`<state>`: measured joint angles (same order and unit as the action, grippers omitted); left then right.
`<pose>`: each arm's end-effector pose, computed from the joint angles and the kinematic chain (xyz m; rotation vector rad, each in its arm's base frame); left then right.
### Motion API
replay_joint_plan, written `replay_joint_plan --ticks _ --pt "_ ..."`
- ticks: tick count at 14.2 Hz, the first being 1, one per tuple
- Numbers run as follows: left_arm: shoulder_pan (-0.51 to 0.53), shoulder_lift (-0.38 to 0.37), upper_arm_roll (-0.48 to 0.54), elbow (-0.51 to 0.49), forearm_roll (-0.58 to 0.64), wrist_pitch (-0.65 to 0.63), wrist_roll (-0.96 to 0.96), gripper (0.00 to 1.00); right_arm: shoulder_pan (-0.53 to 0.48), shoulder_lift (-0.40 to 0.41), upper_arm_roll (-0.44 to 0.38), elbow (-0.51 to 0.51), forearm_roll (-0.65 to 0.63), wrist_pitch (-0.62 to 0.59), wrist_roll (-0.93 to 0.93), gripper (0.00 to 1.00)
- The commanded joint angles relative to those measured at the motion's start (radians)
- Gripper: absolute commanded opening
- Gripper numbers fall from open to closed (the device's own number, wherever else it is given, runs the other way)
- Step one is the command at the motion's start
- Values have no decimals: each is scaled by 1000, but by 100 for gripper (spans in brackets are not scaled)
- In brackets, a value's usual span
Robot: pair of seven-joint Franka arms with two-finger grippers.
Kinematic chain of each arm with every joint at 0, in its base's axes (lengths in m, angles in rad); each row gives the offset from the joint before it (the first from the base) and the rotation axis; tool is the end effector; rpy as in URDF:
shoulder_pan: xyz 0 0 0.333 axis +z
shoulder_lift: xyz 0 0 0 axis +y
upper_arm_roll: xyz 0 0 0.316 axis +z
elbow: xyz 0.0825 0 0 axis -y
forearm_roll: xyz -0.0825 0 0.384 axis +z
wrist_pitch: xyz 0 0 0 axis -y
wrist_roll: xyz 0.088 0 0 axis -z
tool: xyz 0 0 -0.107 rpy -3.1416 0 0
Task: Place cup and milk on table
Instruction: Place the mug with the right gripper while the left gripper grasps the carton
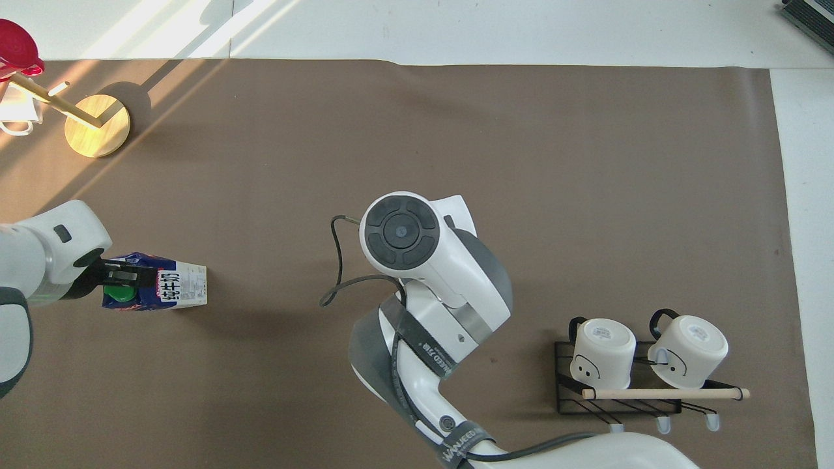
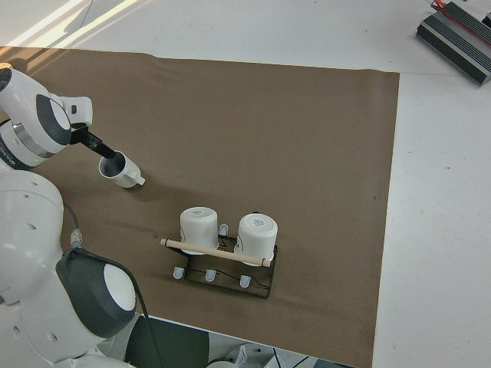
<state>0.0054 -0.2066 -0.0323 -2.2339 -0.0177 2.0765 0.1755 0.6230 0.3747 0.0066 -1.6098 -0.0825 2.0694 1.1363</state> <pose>0.4899 -0.0146 0.4614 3.1205 -0.3031 0.0779 0.5476 0.3930 0.4191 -3.0309 0.7271 -0.1705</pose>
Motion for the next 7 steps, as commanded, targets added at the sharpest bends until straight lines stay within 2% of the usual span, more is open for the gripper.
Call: replay_joint_plan --ticks 1,5,7 --pt "-9 -28 6 -26 18 -4 4 57 -95 -104 10 -16 -10 -66 -84 100" --pt "-2 -19 6 3 16 -29 -11 53 -204 -204 9 -35 -10 -181 -251 100" --pt "-12 -4 5 66 13 -77 -24 53 -273 -253 9 -36 -10 -218 -323 100"
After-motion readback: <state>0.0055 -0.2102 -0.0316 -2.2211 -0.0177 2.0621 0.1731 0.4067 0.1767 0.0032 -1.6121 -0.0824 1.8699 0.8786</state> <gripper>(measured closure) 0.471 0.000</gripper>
